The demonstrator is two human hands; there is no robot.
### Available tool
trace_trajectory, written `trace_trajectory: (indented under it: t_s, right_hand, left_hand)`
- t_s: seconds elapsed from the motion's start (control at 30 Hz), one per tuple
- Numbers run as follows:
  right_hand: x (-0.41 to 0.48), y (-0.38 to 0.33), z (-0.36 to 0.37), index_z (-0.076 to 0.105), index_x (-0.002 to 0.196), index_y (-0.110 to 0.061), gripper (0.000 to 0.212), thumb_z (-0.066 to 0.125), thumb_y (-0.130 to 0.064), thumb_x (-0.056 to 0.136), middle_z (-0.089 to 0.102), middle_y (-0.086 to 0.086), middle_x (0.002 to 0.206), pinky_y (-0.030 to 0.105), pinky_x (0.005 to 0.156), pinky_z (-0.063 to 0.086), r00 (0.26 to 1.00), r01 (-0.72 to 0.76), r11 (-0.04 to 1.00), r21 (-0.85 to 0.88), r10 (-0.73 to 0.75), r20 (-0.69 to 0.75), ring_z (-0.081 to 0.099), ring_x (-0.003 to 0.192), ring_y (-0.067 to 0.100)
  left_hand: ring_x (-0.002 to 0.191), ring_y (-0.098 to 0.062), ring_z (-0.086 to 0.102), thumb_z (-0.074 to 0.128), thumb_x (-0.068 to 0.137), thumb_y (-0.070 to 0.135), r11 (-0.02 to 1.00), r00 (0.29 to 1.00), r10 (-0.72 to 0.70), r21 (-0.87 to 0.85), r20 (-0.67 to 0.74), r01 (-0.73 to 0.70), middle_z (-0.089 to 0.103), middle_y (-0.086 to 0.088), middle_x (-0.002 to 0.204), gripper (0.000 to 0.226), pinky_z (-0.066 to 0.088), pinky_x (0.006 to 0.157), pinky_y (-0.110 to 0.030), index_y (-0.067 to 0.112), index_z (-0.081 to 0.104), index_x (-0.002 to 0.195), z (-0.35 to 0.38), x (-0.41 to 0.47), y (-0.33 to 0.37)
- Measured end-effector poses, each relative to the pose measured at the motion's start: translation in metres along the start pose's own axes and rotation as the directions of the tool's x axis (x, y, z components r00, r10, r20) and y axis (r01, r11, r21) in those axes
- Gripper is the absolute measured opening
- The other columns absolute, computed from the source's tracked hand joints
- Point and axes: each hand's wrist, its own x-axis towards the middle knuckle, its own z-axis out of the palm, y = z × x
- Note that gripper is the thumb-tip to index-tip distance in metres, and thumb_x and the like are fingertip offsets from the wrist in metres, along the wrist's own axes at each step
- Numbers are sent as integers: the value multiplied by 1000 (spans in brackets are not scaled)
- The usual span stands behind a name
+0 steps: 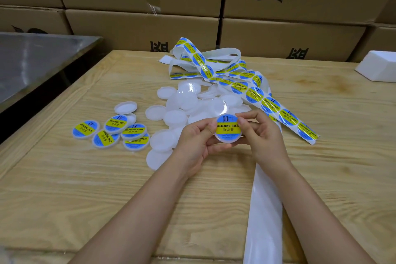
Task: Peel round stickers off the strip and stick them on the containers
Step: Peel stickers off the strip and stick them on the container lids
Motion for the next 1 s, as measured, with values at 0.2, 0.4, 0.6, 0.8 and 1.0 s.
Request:
trace_trajectory:
  t_s: [0.2,0.4,0.6,0.8,1.0]
  right_hand:
    - [5,2,-10,48,120,-28,23,46,-28,97,72,-1,87,28,58,53,978,-26,995,-92,6,-209,65,68,16]
    - [11,20,-44,59,118,-14,28,48,-26,95,68,-1,90,29,72,38,935,-197,715,-670,-70,-349,57,86,24]
    - [10,24,-52,61,103,-4,24,45,-20,95,54,6,72,33,64,36,966,-222,553,-803,15,-256,51,77,31]
    - [10,22,-47,61,99,-6,23,42,-17,96,65,15,88,40,72,45,979,-183,507,-842,10,-206,58,87,37]
    - [11,22,-45,66,102,-6,22,47,-8,91,70,14,93,41,80,48,965,-179,597,-782,-50,-259,62,91,33]
  left_hand:
    - [77,-15,70,47,96,11,970,962,219,144,-162,-196,73,3,81,19,56,63,-24,13,66,92,-2,0,11]
    - [94,-13,61,56,90,8,352,690,709,920,-143,-171,69,-1,105,20,40,84,-20,11,67,106,-45,2,29]
    - [99,-35,58,49,90,14,236,585,728,931,-359,277,68,-13,106,27,36,87,-40,8,65,111,-86,1,31]
    - [103,-30,56,50,86,19,137,607,656,862,-448,488,67,-13,100,27,11,109,-46,14,67,105,-90,5,25]
    - [110,-28,54,50,88,21,140,621,679,899,-392,416,66,-8,109,27,4,111,-53,15,65,108,-83,4,29]
